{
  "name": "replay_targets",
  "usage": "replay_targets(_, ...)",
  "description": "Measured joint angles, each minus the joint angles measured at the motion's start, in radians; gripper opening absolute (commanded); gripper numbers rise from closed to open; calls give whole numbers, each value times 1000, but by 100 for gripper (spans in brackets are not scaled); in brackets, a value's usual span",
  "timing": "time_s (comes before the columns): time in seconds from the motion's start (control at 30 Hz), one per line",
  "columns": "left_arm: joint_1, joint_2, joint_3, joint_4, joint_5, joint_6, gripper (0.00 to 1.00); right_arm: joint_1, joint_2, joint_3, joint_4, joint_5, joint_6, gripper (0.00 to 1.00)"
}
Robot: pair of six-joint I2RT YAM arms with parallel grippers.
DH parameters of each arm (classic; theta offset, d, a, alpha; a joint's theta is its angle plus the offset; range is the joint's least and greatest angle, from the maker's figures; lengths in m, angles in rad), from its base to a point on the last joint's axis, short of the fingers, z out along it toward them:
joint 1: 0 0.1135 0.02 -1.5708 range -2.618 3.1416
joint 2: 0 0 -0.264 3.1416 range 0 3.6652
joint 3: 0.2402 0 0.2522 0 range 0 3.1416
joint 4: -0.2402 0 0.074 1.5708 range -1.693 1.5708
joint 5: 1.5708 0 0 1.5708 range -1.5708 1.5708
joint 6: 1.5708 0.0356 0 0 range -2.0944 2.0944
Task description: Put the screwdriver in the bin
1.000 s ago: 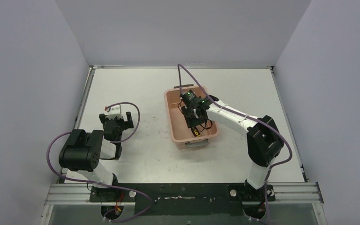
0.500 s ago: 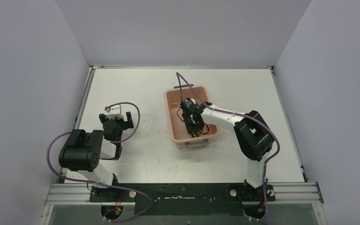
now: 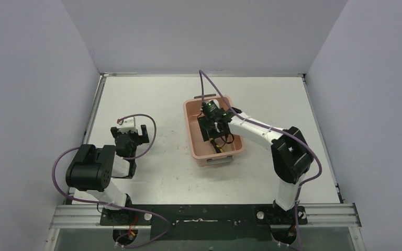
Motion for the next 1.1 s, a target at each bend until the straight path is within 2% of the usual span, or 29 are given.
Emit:
replay_targets(0.1, 0, 0, 0, 0, 0, 0, 97, 0, -71, 31, -8, 2, -21, 77)
replay_targets(0.2, 0, 0, 0, 0, 0, 0, 97, 0, -164, 66, -3, 6, -49, 98)
replay_targets(0.23, 0, 0, 0, 0, 0, 0, 97, -3, -200, 72, 4, 10, -60, 100)
replay_targets(0.4, 0, 0, 0, 0, 0, 0, 97, -59, -382, 48, 73, 21, -115, 100)
replay_targets(0.5, 0, 0, 0, 0, 0, 0, 97, -165, -484, -31, 148, 26, -133, 100)
replay_targets(0.7, 0, 0, 0, 0, 0, 0, 97, -405, -639, -283, 283, 43, -147, 100)
replay_targets(0.9, 0, 0, 0, 0, 0, 0, 97, -649, -713, -566, 426, 14, -144, 100)
replay_targets(1.1, 0, 0, 0, 0, 0, 0, 97, -721, -805, -848, 627, -34, -151, 100)
